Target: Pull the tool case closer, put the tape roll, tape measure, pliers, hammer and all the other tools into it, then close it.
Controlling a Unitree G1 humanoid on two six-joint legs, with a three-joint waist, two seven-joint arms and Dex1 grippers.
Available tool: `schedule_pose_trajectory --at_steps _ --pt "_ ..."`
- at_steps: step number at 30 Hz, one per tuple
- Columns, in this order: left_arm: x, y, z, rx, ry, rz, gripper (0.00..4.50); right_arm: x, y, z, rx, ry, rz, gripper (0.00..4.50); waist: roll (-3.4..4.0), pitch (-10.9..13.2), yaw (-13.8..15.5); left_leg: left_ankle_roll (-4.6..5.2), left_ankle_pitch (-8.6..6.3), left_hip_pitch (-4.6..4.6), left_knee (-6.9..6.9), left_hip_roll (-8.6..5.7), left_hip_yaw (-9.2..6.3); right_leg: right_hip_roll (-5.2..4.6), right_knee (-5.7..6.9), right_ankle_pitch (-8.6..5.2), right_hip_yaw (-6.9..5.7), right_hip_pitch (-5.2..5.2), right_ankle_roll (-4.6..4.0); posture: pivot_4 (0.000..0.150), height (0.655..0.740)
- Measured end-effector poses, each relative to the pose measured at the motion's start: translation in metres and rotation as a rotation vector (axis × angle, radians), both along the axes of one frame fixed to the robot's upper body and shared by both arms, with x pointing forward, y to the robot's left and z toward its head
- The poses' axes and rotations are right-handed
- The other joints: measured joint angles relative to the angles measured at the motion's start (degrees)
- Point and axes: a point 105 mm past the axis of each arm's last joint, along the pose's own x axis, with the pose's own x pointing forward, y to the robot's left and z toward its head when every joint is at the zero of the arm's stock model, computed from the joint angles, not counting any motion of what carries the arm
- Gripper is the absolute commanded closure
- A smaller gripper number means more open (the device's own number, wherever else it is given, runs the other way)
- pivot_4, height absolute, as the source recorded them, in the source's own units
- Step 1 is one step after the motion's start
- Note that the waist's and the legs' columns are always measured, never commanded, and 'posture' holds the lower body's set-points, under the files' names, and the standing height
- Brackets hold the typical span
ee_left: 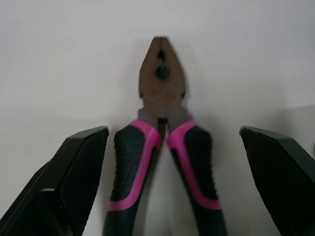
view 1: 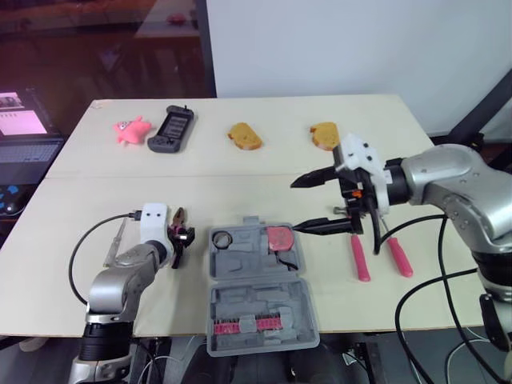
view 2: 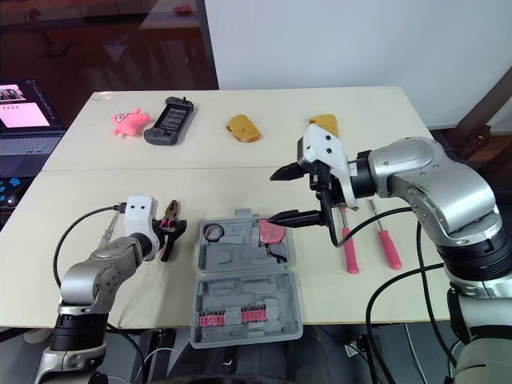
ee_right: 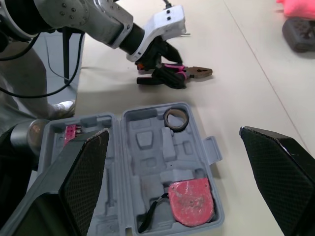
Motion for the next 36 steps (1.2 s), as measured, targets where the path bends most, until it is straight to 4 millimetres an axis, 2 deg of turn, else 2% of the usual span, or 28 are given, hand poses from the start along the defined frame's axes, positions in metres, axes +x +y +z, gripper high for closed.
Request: schedule_pose_trajectory --at_steps 6,9,12,19,20,23,26,28,32,36 --pt "-0.002 -0.001 -0.001 -0.001 0.016 0.002 0.00 0.003 -0.001 -0.001 -0.001 -0.012 -0.022 0.03 0.00 0.0 0.0 0.00 0.00 0.00 0.02 -0.01 0.00 -0.02 0.00 0.01 0.00 0.01 0.03 0.150 0.7400" --pt "-0.001 -0.001 -0.002 -0.003 0.014 -0.001 0.79 0.003 -0.001 0.000 -0.001 -0.019 -0.028 0.00 0.00 0.0 0.0 0.00 0.00 0.00 0.01 -0.01 0.00 -0.02 0.00 0.02 0.00 0.01 0.03 0.150 0.7400" --pt "0.000 -0.001 -0.001 0.000 0.008 -0.006 2.09 0.005 -0.001 0.000 -0.003 -0.026 -0.035 0.00 0.00 0.0 0.0 0.00 0.00 0.00 0.02 -0.01 0.00 -0.02 0.00 0.02 0.00 0.01 0.03 0.150 0.7400" --pt "0.003 0.002 0.010 0.004 -0.044 -0.054 2.08 0.006 -0.003 -0.005 -0.007 -0.024 -0.049 0.00 -0.01 0.0 0.0 0.00 0.00 -0.01 0.00 0.00 0.00 -0.01 0.00 0.02 -0.01 -0.02 0.03 0.150 0.7400" --pt "0.003 0.004 0.015 0.006 -0.053 -0.095 2.08 0.006 -0.004 -0.007 -0.009 -0.021 -0.051 0.00 -0.03 0.0 0.0 0.00 0.00 -0.02 -0.01 0.01 -0.01 -0.01 0.02 0.02 -0.01 -0.04 0.03 0.150 0.7400" --pt "0.003 0.008 0.052 0.055 -0.125 -0.278 2.08 0.005 -0.010 -0.015 -0.022 0.009 -0.064 0.00 0.00 0.1 -0.1 -0.02 0.01 -0.07 -0.03 0.02 0.01 0.00 0.04 0.02 0.01 -0.12 0.02 0.150 0.7400" --pt "0.001 -0.002 0.094 0.108 -0.206 -0.502 2.08 0.001 -0.013 -0.016 -0.042 0.000 -0.033 0.00 0.04 0.1 -0.1 0.00 -0.01 -0.07 -0.02 -0.02 0.04 -0.06 -0.01 0.01 0.01 -0.07 0.01 0.150 0.7400" --pt "-0.004 -0.013 0.105 0.125 -0.209 -0.647 2.08 -0.001 -0.014 -0.015 -0.054 -0.013 -0.009 0.00 0.03 0.1 -0.1 0.03 -0.02 -0.07 -0.01 -0.03 0.06 -0.06 -0.06 0.01 0.02 -0.06 0.01 0.150 0.7400" --pt "-0.026 -0.054 0.118 0.097 -0.135 -1.056 2.08 -0.002 -0.011 -0.012 -0.061 -0.042 0.048 0.00 0.04 0.1 -0.2 0.03 -0.02 -0.09 -0.04 -0.01 0.06 -0.04 -0.07 0.01 0.00 -0.07 0.01 0.150 0.7400" --pt "-0.036 -0.081 0.130 0.096 -0.123 -1.270 2.08 -0.001 0.003 -0.011 -0.038 -0.063 0.088 0.00 0.03 0.1 -0.7 0.03 -0.01 -0.08 -0.05 0.02 0.05 0.02 -0.03 0.02 0.01 -0.08 0.03 0.150 0.7400"
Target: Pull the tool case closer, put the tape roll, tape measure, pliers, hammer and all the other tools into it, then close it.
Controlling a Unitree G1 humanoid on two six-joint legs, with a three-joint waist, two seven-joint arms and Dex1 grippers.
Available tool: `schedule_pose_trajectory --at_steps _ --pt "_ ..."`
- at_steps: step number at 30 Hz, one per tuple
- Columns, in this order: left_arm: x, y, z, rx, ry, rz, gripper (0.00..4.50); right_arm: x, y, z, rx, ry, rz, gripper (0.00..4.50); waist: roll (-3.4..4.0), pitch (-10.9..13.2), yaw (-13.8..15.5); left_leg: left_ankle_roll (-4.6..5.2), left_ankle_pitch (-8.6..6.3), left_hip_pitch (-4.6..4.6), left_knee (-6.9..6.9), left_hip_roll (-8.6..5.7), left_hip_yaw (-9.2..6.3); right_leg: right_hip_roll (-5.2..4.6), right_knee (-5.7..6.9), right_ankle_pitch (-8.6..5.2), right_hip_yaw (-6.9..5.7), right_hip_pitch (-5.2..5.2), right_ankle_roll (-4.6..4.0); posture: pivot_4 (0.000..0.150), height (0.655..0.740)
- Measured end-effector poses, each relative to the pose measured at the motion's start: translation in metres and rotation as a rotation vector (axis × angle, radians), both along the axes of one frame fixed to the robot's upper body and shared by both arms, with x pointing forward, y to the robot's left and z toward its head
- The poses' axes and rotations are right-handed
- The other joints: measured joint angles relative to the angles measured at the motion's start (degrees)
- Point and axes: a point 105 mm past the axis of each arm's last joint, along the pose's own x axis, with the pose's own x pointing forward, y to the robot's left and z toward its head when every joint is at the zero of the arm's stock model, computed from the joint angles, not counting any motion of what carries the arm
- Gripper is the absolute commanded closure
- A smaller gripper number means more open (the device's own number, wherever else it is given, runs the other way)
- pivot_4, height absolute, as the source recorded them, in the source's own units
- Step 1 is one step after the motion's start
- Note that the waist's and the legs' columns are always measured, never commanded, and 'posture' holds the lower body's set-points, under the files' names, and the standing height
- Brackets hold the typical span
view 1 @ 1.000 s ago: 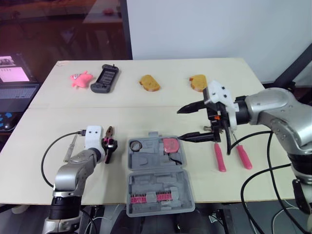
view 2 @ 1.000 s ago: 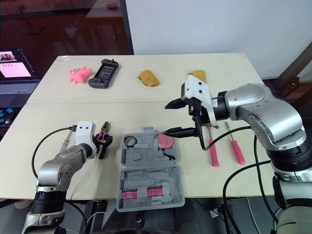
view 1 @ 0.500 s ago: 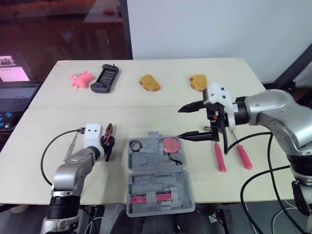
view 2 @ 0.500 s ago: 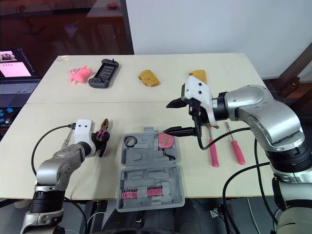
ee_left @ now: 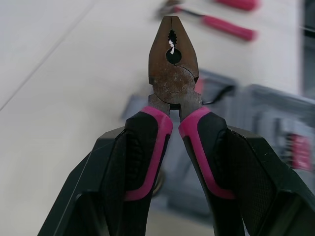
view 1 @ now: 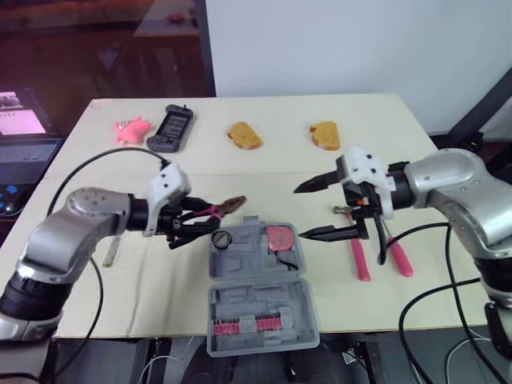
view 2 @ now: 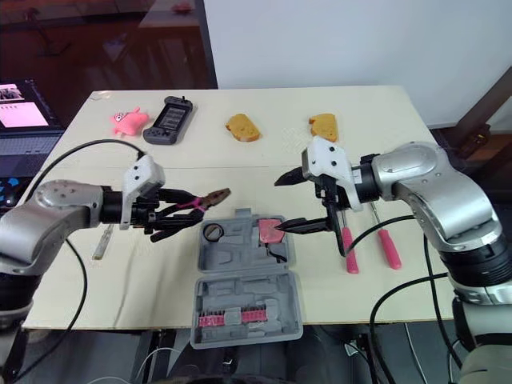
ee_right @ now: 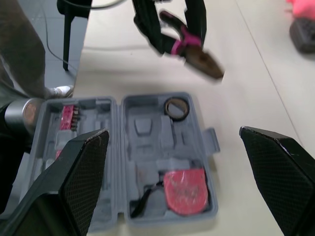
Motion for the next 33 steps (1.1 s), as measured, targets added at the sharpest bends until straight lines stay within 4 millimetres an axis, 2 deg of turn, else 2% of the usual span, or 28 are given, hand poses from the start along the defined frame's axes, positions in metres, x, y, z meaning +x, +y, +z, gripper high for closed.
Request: schedule_pose_trajectory --at_steps 7,19,25,26,27,33 --pt "-0.006 -0.032 0.001 0.004 0.016 -0.155 2.08 0.006 0.018 -0.008 0.009 -0.020 0.000 0.00 -0.02 0.0 -0.8 0.01 0.00 0.00 0.02 -0.01 -0.01 0.01 0.08 0.08 0.00 -0.03 0.14 0.150 0.7400" --pt "-0.005 -0.045 0.004 -0.022 -0.018 -0.193 2.08 0.004 0.026 -0.025 0.028 0.064 -0.006 0.00 -0.02 0.0 -0.7 0.01 0.01 0.00 0.11 -0.02 -0.04 0.03 0.20 0.09 0.01 -0.03 0.16 0.150 0.7400" --pt "-0.004 -0.046 0.005 -0.024 -0.032 -0.198 2.08 0.004 0.031 -0.027 0.050 0.076 0.001 0.00 -0.02 0.0 -0.8 -0.01 0.03 0.01 0.14 -0.02 -0.04 0.04 0.33 0.08 0.02 -0.06 0.16 0.150 0.7400" --pt "-0.004 -0.046 0.005 -0.024 -0.032 -0.198 2.08 0.004 0.031 -0.027 0.050 0.078 -0.002 0.53 -0.02 0.0 -0.8 -0.02 0.03 0.01 0.15 -0.02 -0.04 0.04 0.35 0.08 0.02 -0.06 0.16 0.150 0.7400" --pt "-0.003 -0.046 0.005 -0.024 -0.031 -0.197 2.08 0.005 0.031 -0.028 0.051 0.081 -0.007 0.80 -0.02 0.0 -0.8 -0.02 0.04 0.01 0.16 -0.02 -0.04 0.04 0.37 0.09 0.03 -0.06 0.16 0.150 0.7400" --pt "-0.002 -0.047 0.004 -0.032 -0.038 -0.200 2.08 0.008 0.028 -0.036 0.051 0.090 -0.029 0.84 -0.02 0.0 -0.8 -0.04 0.05 0.02 0.19 -0.03 -0.04 0.04 0.49 0.08 0.05 -0.09 0.16 0.150 0.7400"
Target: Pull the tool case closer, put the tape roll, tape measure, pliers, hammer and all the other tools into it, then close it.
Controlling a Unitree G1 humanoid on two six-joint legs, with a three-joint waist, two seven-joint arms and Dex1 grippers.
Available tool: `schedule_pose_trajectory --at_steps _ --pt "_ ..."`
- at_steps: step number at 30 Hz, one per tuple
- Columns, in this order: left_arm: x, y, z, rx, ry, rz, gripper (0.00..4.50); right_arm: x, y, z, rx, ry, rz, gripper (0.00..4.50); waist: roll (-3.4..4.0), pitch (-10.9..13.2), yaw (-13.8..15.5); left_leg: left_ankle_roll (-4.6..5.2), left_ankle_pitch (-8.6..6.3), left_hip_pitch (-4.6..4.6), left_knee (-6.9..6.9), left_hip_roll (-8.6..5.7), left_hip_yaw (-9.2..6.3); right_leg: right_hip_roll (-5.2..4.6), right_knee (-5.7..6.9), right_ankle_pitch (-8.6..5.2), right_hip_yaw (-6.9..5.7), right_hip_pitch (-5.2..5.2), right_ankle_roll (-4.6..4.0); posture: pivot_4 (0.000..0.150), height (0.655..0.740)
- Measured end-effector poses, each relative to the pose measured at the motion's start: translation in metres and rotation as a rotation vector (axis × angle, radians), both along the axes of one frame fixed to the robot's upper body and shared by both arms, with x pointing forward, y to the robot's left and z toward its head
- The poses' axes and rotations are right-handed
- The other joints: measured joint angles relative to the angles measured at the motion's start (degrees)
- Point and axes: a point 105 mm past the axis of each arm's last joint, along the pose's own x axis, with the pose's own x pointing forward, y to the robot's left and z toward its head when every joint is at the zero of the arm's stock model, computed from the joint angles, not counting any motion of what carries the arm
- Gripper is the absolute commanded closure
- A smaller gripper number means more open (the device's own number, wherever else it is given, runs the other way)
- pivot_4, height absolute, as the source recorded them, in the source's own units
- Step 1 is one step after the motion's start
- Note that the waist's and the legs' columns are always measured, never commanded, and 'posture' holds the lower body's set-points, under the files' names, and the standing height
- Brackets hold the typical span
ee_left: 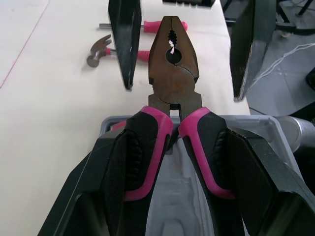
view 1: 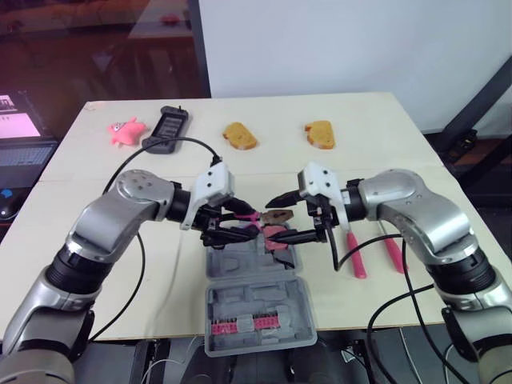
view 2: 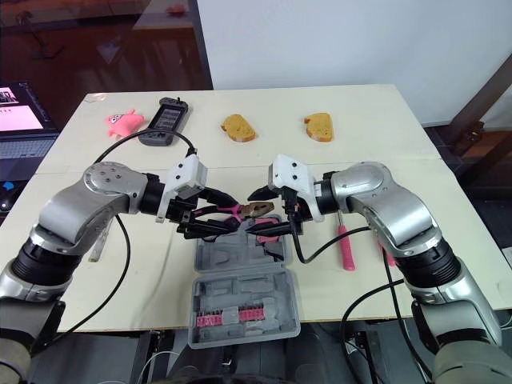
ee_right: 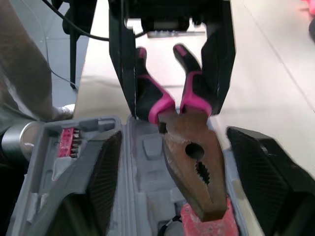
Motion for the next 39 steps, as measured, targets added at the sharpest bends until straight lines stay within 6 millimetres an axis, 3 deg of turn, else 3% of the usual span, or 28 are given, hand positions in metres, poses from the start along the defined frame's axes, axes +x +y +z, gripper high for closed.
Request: schedule_pose_trajectory --at_steps 3,7,25,26,28,29,30,35,39 --pt "0.000 0.000 0.000 -0.001 -0.001 0.000 2.08 0.002 -0.001 -0.001 0.002 -0.001 -0.005 1.72 0.00 0.0 0.0 -0.02 0.01 0.01 0.01 0.00 0.00 0.01 0.08 0.00 0.01 -0.02 0.00 0.150 0.7400" --pt "-0.001 -0.001 0.000 0.001 -0.005 -0.008 2.08 0.004 -0.003 -0.002 0.005 0.008 -0.012 3.53 0.00 0.0 0.0 -0.04 0.02 0.01 0.01 0.00 0.00 0.02 0.14 -0.01 0.04 -0.05 -0.01 0.150 0.7400" --pt "-0.002 -0.001 0.000 0.005 -0.001 -0.015 2.08 0.004 -0.002 -0.003 0.037 0.066 -0.010 3.52 0.00 0.0 0.0 -0.04 0.03 0.02 0.01 0.00 0.00 0.04 0.17 -0.01 0.06 -0.06 -0.01 0.150 0.7400" --pt "-0.002 -0.001 0.000 0.003 0.002 -0.012 1.28 0.004 -0.002 -0.002 0.038 0.067 -0.012 3.52 0.00 0.0 0.0 -0.04 0.03 0.02 0.02 0.00 0.00 0.04 0.18 -0.01 0.06 -0.06 -0.01 0.150 0.7400" --pt "-0.001 -0.001 0.001 -0.012 0.017 -0.001 0.74 0.005 -0.001 -0.001 0.045 0.064 -0.018 3.52 0.00 0.0 0.0 -0.04 0.03 0.02 0.02 0.00 -0.01 0.04 0.19 -0.01 0.06 -0.06 -0.01 0.150 0.7400" --pt "-0.001 -0.002 0.003 -0.019 0.023 -0.002 0.19 0.005 0.000 -0.001 0.049 0.061 -0.019 3.52 0.00 0.0 0.0 -0.04 0.03 0.02 0.02 0.00 -0.01 0.04 0.19 -0.01 0.06 -0.06 -0.01 0.150 0.7400" --pt "-0.002 -0.001 0.005 -0.030 0.032 -0.002 0.00 0.005 0.000 0.000 0.050 0.058 -0.019 3.52 0.00 0.0 -0.1 -0.04 0.03 0.02 0.02 0.00 -0.01 0.04 0.20 -0.01 0.06 -0.07 0.00 0.150 0.7400" --pt "0.001 0.035 0.020 -0.019 0.016 0.110 0.00 0.008 -0.005 0.000 0.029 0.039 -0.023 3.52 0.00 0.0 -0.5 -0.05 0.03 0.02 -0.02 0.03 0.03 0.07 0.23 -0.02 0.14 -0.15 -0.01 0.150 0.7400" --pt "-0.005 0.074 0.016 0.002 0.059 0.240 0.00 0.015 -0.016 -0.004 -0.024 0.017 -0.046 3.52 0.02 0.0 -0.3 -0.05 0.03 0.02 -0.02 0.04 0.04 0.08 0.23 -0.02 0.16 -0.16 -0.01 0.150 0.7400"
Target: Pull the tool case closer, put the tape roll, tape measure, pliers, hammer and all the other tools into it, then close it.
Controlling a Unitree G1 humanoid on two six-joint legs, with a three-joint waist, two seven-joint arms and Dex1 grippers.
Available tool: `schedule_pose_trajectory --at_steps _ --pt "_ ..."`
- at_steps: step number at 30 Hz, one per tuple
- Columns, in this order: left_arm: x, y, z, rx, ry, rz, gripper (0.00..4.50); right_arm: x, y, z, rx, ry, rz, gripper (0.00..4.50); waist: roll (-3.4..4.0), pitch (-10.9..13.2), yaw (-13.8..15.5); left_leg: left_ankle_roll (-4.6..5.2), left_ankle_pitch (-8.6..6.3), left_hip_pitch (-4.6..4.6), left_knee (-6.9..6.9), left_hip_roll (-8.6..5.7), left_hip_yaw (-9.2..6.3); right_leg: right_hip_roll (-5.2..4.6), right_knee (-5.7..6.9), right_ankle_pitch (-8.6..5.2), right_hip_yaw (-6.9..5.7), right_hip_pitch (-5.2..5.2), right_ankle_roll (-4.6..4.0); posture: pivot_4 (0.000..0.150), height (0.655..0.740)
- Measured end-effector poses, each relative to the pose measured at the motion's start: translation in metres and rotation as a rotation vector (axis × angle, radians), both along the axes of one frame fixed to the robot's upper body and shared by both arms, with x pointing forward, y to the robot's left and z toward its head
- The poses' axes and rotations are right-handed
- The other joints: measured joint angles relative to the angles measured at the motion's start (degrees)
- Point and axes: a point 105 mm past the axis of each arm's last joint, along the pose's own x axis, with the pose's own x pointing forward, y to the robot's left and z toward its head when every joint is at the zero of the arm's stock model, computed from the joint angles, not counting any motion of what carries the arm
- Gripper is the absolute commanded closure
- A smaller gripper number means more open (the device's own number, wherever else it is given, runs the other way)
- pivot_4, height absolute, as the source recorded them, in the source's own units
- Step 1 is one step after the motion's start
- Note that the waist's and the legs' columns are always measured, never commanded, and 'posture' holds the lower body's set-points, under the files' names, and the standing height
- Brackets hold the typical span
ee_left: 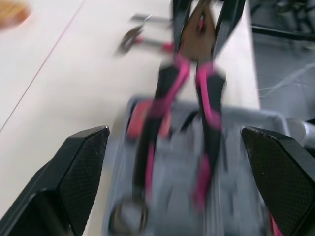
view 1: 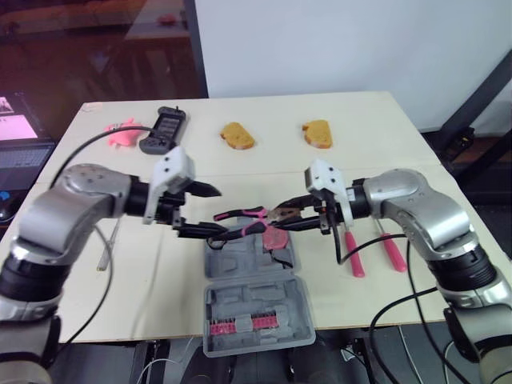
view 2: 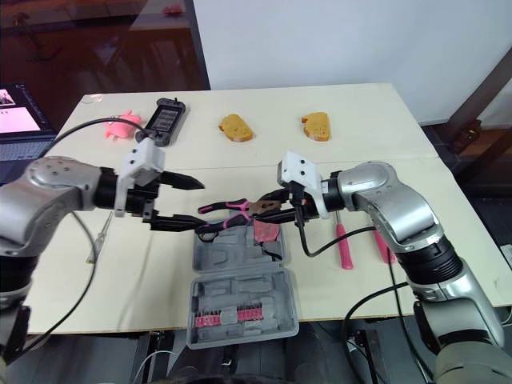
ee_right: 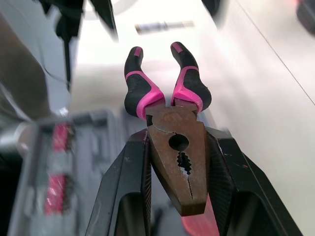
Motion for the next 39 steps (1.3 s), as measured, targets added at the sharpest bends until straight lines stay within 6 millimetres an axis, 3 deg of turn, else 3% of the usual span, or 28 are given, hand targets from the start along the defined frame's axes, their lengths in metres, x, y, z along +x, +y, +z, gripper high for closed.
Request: schedule_pose_trajectory --at_steps 5,10,22,27,39 --pt "-0.020 0.056 -0.023 0.018 0.069 0.229 0.00 0.011 0.003 -0.020 -0.095 -0.053 0.050 3.52 0.03 0.0 -0.3 -0.01 0.00 0.07 -0.09 0.05 0.05 0.04 0.01 -0.02 0.10 -0.04 -0.03 0.150 0.7400" --pt "-0.051 0.071 -0.052 -0.008 0.128 0.347 0.00 0.014 0.013 -0.048 -0.173 -0.079 0.123 3.52 0.04 0.0 0.2 -0.03 -0.01 0.05 -0.06 0.03 0.04 -0.03 -0.01 -0.01 0.11 -0.02 -0.05 0.150 0.7400" --pt "-0.084 0.082 -0.087 -0.031 0.078 0.479 0.00 0.010 0.029 -0.073 -0.216 -0.106 0.207 3.52 0.04 0.0 0.3 -0.07 0.01 0.08 -0.08 0.01 0.03 -0.11 -0.03 -0.09 0.06 -0.01 -0.26 0.150 0.7400" --pt "-0.082 0.083 -0.085 -0.016 0.008 0.448 0.00 0.012 0.032 -0.081 -0.232 -0.112 0.188 3.52 0.05 0.0 0.4 -0.07 0.01 0.08 -0.07 -0.01 0.03 -0.12 -0.03 -0.10 0.03 0.02 -0.29 0.150 0.7400" --pt "-0.077 0.078 -0.091 -0.020 0.021 0.413 0.00 0.011 0.041 -0.091 -0.222 -0.093 0.162 3.52 0.06 0.0 0.1 -0.07 0.01 0.11 -0.10 0.02 0.02 -0.06 -0.02 -0.08 0.03 0.00 -0.26 0.150 0.7400"
